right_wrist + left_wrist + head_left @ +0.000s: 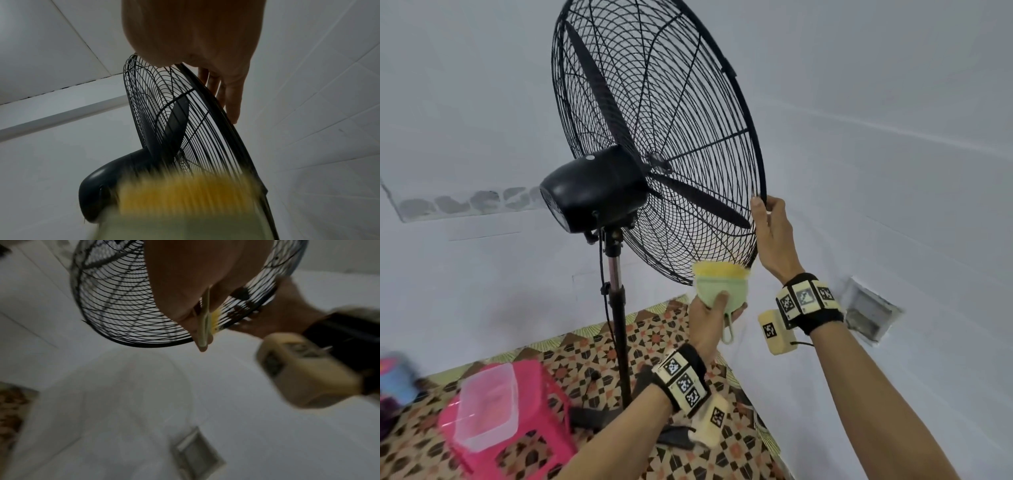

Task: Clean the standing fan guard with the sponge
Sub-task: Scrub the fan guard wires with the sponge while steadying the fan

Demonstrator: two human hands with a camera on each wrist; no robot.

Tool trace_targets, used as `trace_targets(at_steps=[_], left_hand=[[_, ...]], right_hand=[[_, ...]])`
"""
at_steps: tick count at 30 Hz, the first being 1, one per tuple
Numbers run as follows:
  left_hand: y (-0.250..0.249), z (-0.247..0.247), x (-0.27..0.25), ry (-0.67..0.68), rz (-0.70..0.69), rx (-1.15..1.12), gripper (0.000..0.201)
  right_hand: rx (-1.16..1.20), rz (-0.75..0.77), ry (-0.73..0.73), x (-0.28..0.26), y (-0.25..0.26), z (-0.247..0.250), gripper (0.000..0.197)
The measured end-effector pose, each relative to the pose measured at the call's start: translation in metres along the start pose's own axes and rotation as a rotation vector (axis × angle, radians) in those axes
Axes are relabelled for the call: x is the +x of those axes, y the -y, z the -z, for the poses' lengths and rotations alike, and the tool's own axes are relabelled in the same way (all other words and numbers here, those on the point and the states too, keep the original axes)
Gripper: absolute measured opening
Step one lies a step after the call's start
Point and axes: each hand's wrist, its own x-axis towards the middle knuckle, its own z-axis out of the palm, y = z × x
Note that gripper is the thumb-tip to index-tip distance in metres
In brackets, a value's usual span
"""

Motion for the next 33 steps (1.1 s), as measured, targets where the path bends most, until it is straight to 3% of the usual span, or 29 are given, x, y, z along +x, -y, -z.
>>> trace_targets(at_steps=[2, 4, 11, 16, 20, 26, 33], left_hand=[[0.007, 0.02, 0.003, -0.1, 0.099, 0.018, 0.017], [0.004, 0.035, 0.005, -0.103, 0.101, 0.046, 0.023], [-0.07, 0.069, 0.022, 0.019, -0.033, 0.102, 0.052], [-0.143, 0.088, 0.052, -0.156, -0.256, 0.2, 0.047], [-0.186, 0.09, 0.075, -0.145, -0.352, 0.284, 0.058], [-0.198, 0.091, 0.097, -0.217, -0.427, 0.436, 0.048], [-0.204, 0.097, 0.118, -0.256, -0.323, 0.564, 0.016]], right_hand=[[-0.004, -0.002, -0.003, -0.001, -0.002, 0.001, 0.046], [-0.009, -0.001, 0.001, -0.002, -0.004, 0.003, 0.044], [0.018, -0.008, -0.021, 0.0, -0.002, -0.001, 0.042], [0.037, -0.014, -0.107, 0.0, -0.006, -0.009, 0.04], [0.039, -0.007, -0.157, 0.001, -0.005, -0.014, 0.033], [0.042, -0.009, -0.157, 0.001, -0.003, -0.013, 0.035], [0.046, 0.01, -0.148, 0.0, -0.004, -0.012, 0.036]])
